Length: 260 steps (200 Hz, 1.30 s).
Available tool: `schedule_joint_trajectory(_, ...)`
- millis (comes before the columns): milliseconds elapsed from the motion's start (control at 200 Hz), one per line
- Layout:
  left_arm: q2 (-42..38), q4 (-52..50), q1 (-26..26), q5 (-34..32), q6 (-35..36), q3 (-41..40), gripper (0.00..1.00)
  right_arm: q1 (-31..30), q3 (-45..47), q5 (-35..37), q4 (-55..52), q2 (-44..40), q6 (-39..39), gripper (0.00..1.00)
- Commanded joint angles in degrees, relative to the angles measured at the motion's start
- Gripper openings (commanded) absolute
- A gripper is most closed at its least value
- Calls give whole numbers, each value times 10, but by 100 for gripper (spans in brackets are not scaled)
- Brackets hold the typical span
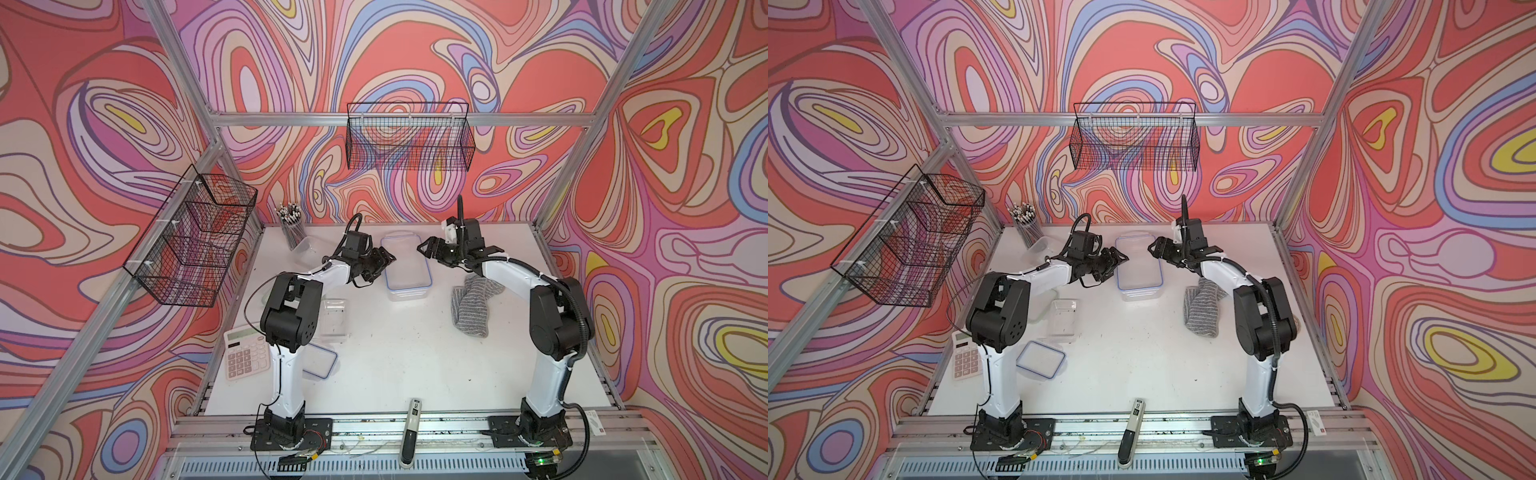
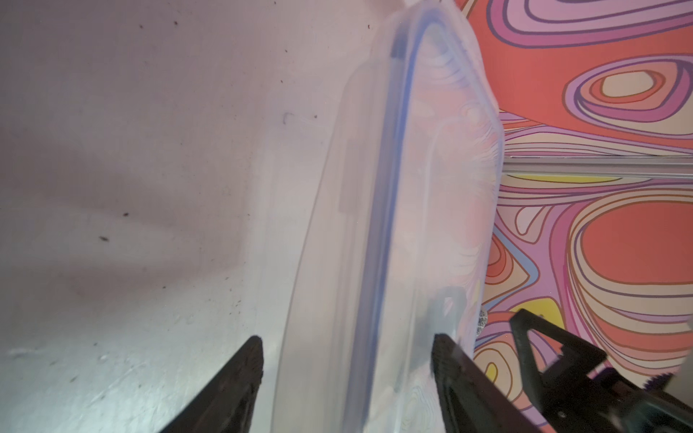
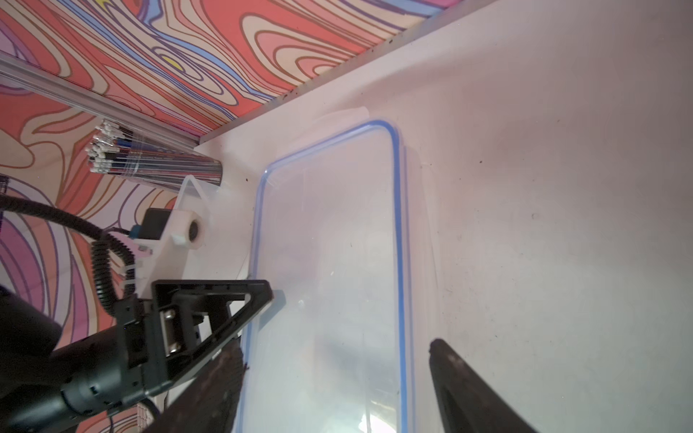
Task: Wipe the insides of the lunch boxes
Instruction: Adjust the lunch box at the center of the board, then open the fastener of the lunch box.
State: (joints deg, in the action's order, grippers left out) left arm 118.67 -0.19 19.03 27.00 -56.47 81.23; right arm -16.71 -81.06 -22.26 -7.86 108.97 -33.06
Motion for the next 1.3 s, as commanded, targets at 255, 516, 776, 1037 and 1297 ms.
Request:
schedule_joint_trajectory(255, -31, -9, 1, 17, 12, -34, 74, 5, 167, 7, 226, -53, -113, 79)
schedule_joint_trajectory(516, -36, 19, 7, 33, -4, -65, 74, 5, 254, 22, 402, -37, -199, 76)
schedule_joint_trajectory(776, -34, 44, 13, 37, -25, -87, 74, 4, 284, 20, 539, 20, -296, 73)
schedule_joint_trajectory(1037, -36, 57, 16, 36, -36, -103, 74, -2, 295, 29, 614, 63, -346, 72)
schedule_joint_trajectory(1297, -36, 64, 17, 33, -45, -111, 73, -15, 305, 39, 699, 95, -408, 67)
